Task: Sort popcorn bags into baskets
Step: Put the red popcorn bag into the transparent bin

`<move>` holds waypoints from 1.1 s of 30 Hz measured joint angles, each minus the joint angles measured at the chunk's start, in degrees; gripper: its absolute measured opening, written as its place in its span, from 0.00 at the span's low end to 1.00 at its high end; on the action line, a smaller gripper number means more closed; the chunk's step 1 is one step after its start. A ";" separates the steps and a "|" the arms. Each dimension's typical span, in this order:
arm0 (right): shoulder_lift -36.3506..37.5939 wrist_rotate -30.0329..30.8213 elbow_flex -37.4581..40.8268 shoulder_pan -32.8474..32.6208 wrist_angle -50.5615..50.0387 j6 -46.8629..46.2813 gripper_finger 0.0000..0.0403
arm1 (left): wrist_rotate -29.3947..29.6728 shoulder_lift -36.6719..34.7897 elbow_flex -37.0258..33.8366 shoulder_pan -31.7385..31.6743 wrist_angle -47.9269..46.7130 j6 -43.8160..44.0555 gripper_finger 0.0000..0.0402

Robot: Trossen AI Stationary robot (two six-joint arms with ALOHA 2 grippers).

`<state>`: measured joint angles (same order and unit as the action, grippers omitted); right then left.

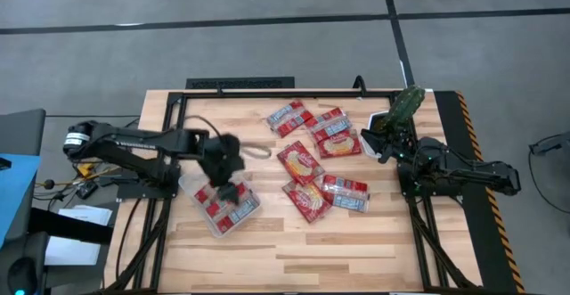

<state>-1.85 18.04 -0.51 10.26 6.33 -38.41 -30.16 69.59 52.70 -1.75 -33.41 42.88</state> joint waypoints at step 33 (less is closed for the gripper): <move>0.00 -0.02 -0.04 0.00 -0.92 0.77 0.33 | 14.47 46.41 23.06 -21.21 12.80 -21.85 0.68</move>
<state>-1.85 18.02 -0.56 10.26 5.41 -37.64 -15.69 116.00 75.77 -22.97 -20.61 21.03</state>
